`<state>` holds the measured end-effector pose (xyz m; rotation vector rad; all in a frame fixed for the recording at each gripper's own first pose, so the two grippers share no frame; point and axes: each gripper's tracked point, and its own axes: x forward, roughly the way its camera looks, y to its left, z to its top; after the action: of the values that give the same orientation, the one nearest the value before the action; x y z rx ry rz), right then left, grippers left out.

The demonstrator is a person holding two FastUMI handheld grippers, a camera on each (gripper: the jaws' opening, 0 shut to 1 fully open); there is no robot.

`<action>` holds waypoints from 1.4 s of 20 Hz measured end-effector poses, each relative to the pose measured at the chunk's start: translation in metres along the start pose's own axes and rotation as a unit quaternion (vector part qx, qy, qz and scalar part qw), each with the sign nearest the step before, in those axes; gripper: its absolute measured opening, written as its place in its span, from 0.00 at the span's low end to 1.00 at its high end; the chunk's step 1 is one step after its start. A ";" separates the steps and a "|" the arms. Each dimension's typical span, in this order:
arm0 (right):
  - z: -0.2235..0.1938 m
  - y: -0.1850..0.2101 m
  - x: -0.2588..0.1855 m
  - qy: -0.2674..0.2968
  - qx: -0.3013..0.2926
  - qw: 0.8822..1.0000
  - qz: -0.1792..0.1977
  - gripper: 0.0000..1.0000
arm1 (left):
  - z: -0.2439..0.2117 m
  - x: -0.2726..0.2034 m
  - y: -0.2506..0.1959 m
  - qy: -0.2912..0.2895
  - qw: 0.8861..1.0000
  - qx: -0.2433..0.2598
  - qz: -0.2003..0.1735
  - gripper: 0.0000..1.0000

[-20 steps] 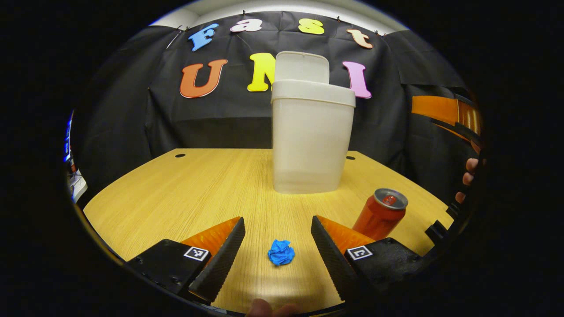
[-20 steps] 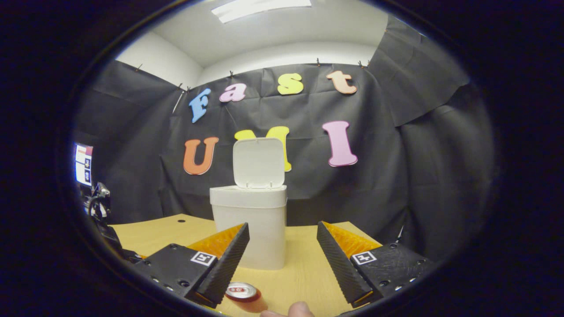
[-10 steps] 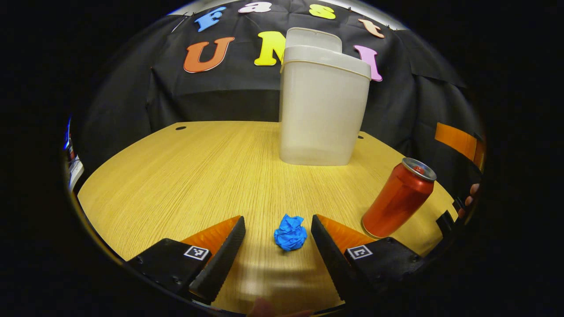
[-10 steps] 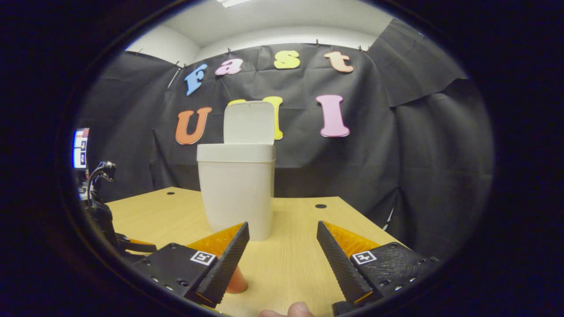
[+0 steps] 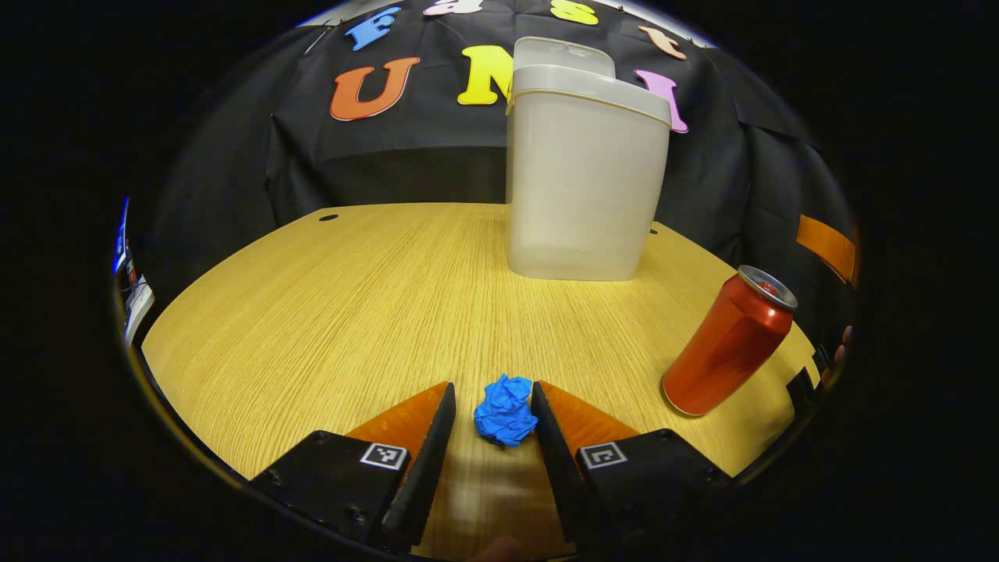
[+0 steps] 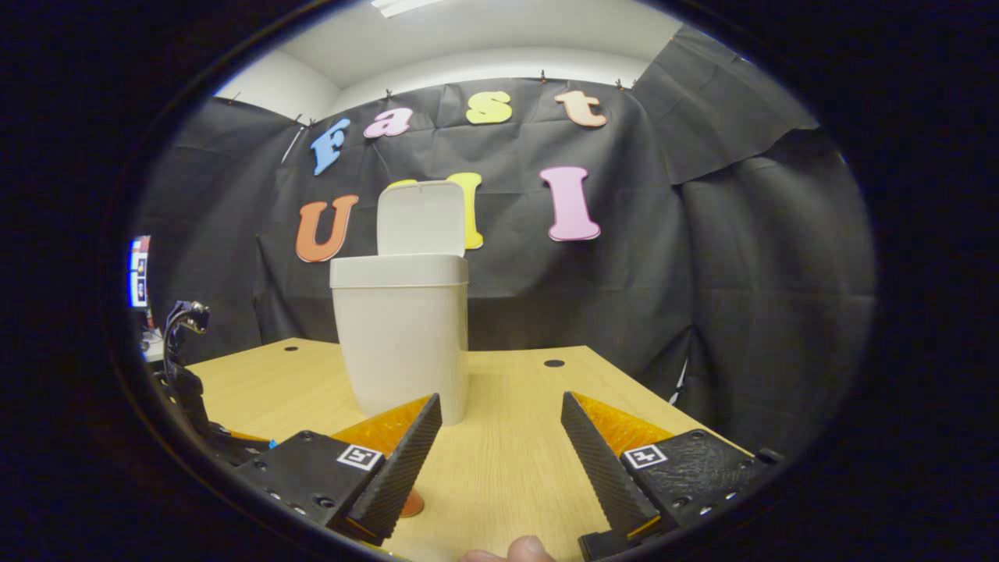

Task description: Press the lid of the desktop garbage bin to open it, pick up the crumpled paper on the desktop and throw it into the bin, then pick up the pop can on the desktop and drop it into the bin, and finally close the garbage bin lid.

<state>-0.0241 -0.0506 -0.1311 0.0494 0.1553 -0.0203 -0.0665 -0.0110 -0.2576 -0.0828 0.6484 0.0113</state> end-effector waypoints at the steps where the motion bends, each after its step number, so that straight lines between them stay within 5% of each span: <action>1: -0.001 0.000 0.001 0.001 0.002 1.000 0.000 0.96 | 0.000 0.000 0.003 0.000 1.000 0.002 0.004 0.64; 2: -0.003 0.001 0.000 0.003 0.004 1.000 0.002 0.96 | 0.000 0.000 0.005 -0.001 1.000 0.003 0.008 0.65; 6: 0.001 0.010 -0.005 -0.003 0.011 1.000 0.019 0.96 | 0.001 -0.001 0.010 -0.008 1.000 -0.004 0.009 0.40; 12: -0.001 0.031 -0.011 -0.001 0.015 0.999 0.041 0.96 | 0.003 -0.004 -0.007 -0.013 1.000 -0.008 -0.025 0.28; 28: -0.038 0.109 -0.026 0.043 -0.036 0.996 0.074 0.96 | 0.086 -0.040 0.012 -0.127 0.992 -0.001 -0.019 0.27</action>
<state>-0.0534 0.0602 -0.1596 -0.0105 0.2377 0.1356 -0.0474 0.0089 -0.1658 -0.0927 0.3929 -0.0138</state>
